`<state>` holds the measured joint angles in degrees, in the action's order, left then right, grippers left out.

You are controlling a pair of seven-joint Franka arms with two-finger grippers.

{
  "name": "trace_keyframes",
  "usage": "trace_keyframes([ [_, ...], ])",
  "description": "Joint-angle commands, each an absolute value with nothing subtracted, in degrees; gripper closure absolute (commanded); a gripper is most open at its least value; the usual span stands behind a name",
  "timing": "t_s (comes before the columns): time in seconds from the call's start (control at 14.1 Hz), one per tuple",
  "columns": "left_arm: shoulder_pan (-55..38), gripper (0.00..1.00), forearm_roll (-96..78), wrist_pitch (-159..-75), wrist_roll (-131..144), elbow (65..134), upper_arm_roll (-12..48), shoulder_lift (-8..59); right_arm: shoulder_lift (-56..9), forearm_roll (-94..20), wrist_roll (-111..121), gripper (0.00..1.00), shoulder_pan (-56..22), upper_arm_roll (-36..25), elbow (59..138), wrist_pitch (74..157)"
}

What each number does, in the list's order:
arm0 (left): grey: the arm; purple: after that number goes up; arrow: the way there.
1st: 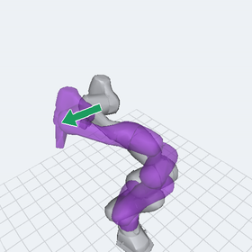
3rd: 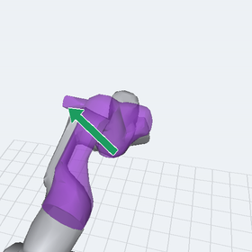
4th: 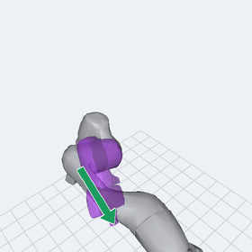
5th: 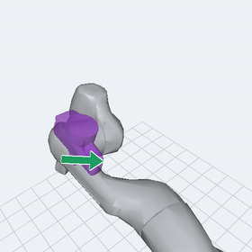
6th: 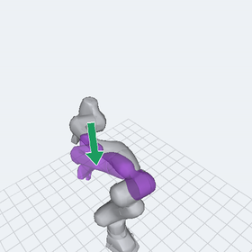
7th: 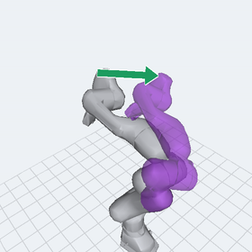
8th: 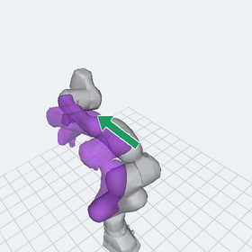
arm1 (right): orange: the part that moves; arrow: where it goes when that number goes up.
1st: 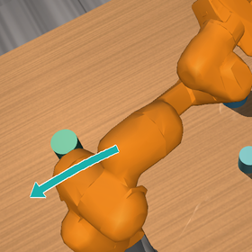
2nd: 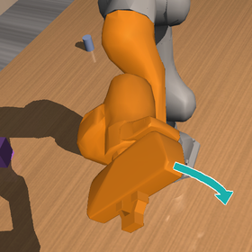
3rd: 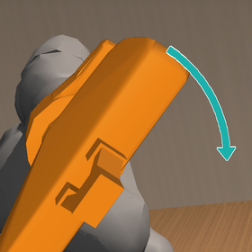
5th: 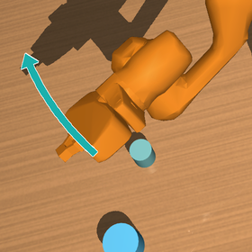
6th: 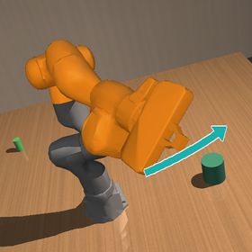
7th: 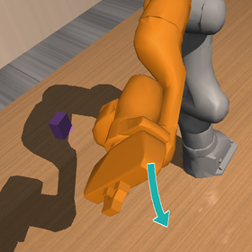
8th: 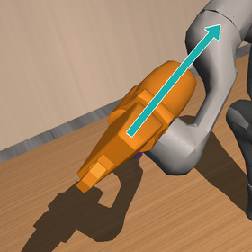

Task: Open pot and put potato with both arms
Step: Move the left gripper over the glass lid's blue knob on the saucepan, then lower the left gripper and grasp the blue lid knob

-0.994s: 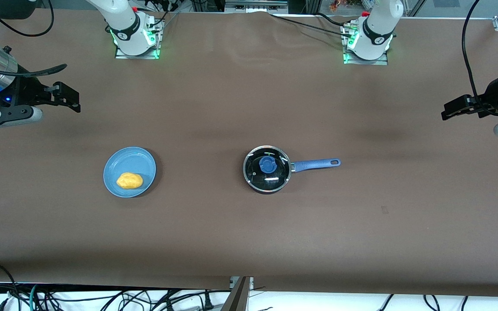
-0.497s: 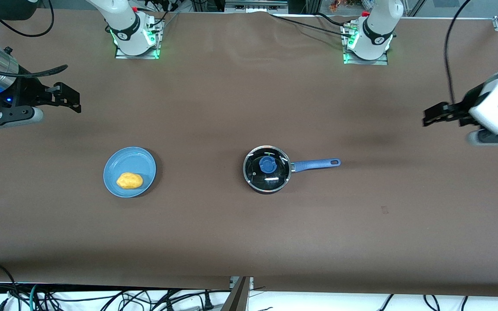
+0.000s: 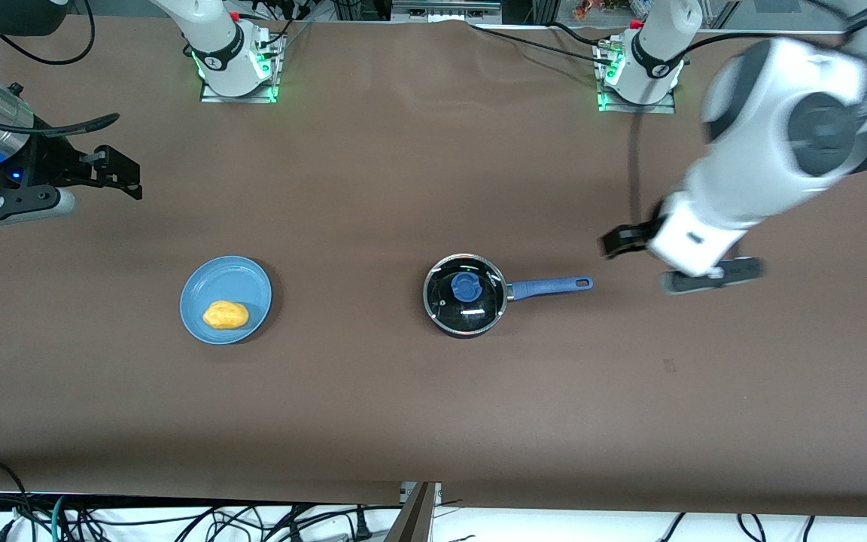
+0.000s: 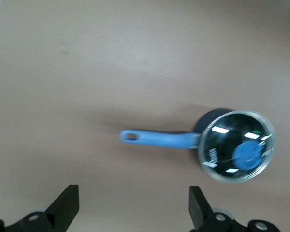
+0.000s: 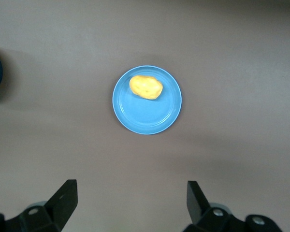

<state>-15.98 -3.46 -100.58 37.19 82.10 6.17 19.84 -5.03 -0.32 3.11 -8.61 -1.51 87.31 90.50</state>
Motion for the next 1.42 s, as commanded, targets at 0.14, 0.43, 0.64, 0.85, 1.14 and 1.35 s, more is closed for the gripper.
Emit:
trace_keyframes([
  [0.14,-26.9,0.0,-3.1,-114.8,53.8,79.5,5.3,30.0,-6.3,0.4,3.8,0.01,-8.1,-1.4,85.9,90.3],
  [0.43,-31.2,0.0,0.8,-120.3,56.3,79.5,5.3,34.9,-6.9,0.4,3.4,0.0,-9.0,-1.1,86.0,89.7],
  [0.64,-33.5,0.0,3.2,-121.2,56.4,79.6,5.3,37.2,-7.1,0.4,3.8,0.0,-8.7,-1.1,86.0,89.9],
  [0.85,-34.3,0.0,3.4,-123.0,56.5,79.7,5.4,38.8,-7.6,0.5,3.9,0.0,-8.5,-1.2,86.0,90.0],
  [1.14,-34.6,0.0,5.7,-124.8,56.5,79.9,5.4,40.2,-7.5,0.4,3.4,0.01,-8.8,-1.1,85.9,90.5],
  [1.35,-34.7,0.0,6.0,-124.9,56.5,79.9,5.4,40.6,-7.1,0.3,3.1,0.01,-9.1,-0.6,85.8,91.6],
])
